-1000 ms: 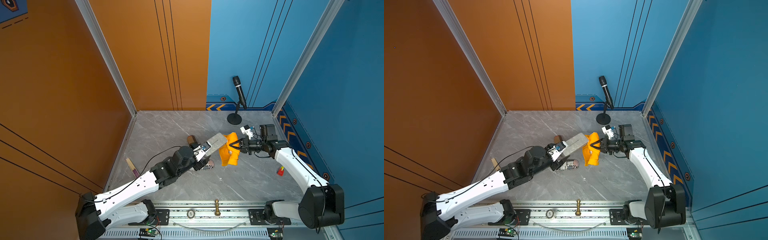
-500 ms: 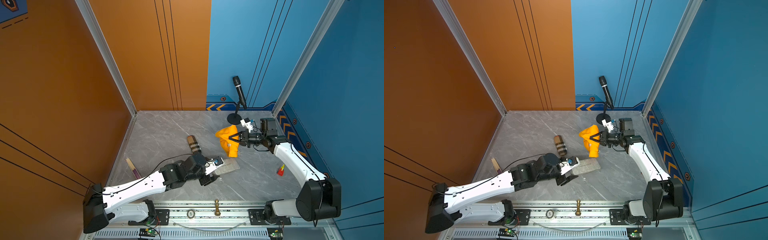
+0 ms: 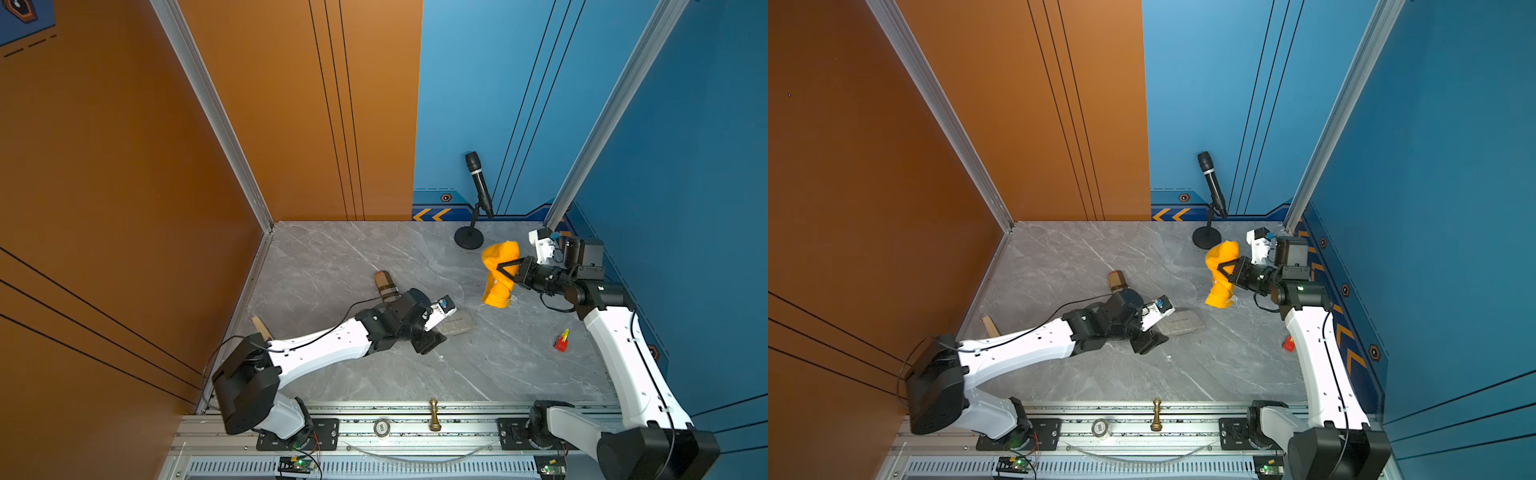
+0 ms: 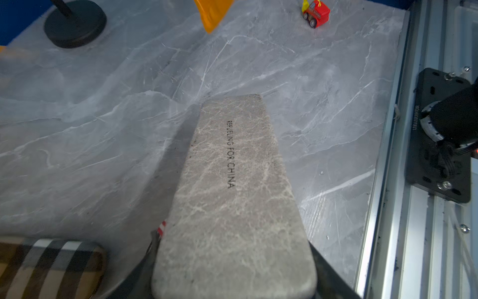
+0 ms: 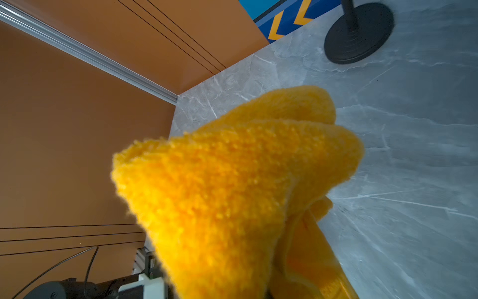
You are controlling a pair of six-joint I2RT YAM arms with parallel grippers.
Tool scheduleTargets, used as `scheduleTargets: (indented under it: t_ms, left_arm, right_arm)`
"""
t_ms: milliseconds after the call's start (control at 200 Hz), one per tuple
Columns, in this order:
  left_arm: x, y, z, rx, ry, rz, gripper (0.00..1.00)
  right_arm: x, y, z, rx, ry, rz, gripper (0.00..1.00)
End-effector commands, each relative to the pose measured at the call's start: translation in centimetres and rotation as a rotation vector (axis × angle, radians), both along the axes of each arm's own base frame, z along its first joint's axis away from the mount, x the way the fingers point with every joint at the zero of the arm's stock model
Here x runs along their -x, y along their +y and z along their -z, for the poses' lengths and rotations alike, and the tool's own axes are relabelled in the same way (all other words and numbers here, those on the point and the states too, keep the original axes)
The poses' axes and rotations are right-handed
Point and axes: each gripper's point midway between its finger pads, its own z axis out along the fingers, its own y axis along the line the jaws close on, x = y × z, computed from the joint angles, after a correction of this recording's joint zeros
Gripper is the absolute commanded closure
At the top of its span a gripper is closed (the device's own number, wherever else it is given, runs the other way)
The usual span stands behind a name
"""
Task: Wipe the eyeglass case
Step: Place the eyeglass case at the center of the board.
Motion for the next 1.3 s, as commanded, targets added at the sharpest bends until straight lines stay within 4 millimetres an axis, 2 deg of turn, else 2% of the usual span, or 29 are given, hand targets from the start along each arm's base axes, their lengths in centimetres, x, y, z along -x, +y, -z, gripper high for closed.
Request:
scheduleTargets:
  t_ms: [0,155,385,435,531,666,801,821,946,1136,1296]
  left_arm:
    - [-0.6,-3.9,-3.0,0.117,-0.06,0.047,0.64]
    - [-0.8,-5.3,-0.2,0.054,-0.055,0.05,0.6]
    - [1.1,-5.7,4.8,-0.052,-0.033,0.077,0.53]
    - [1.2,-5.5,5.8,-0.074,-0.028,0.073,0.49]
    - [1.8,-5.1,7.2,-0.115,-0.015,0.07,0.33]
    - [2.4,-4.7,8.2,-0.142,0.004,0.076,0.2]
    - [3.2,-4.7,9.6,-0.181,0.041,0.106,0.15]
    - [3.2,-4.7,9.8,-0.185,0.04,0.107,0.1]
    - [3.4,-5.2,9.9,-0.187,0.027,0.129,0.03]
    - [2.7,-5.9,9.5,-0.191,0.024,0.138,0.0]
    - [2.3,-6.8,10.5,-0.213,0.074,0.152,0.01]
  right_arm:
    - [1.0,-1.7,1.2,0.123,0.025,0.053,1.0]
    - [1.4,-1.7,1.6,0.12,0.029,0.053,1.0]
    - [1.9,-2.1,2.6,0.137,0.032,0.073,1.0]
    - [2.0,-2.1,2.7,0.135,0.032,0.071,1.0]
    - [2.1,-2.0,2.8,0.133,0.033,0.069,1.0]
    - [2.2,-2.1,2.8,0.133,0.031,0.07,1.0]
    - [2.3,-1.8,2.7,0.122,0.029,0.058,1.0]
    - [2.3,-1.8,2.7,0.12,0.029,0.057,1.0]
    - [2.5,-1.6,2.4,0.114,0.021,0.053,1.0]
    - [2.6,-1.5,2.3,0.107,0.018,0.047,1.0]
    - [2.7,-1.5,2.3,0.105,0.018,0.045,1.0]
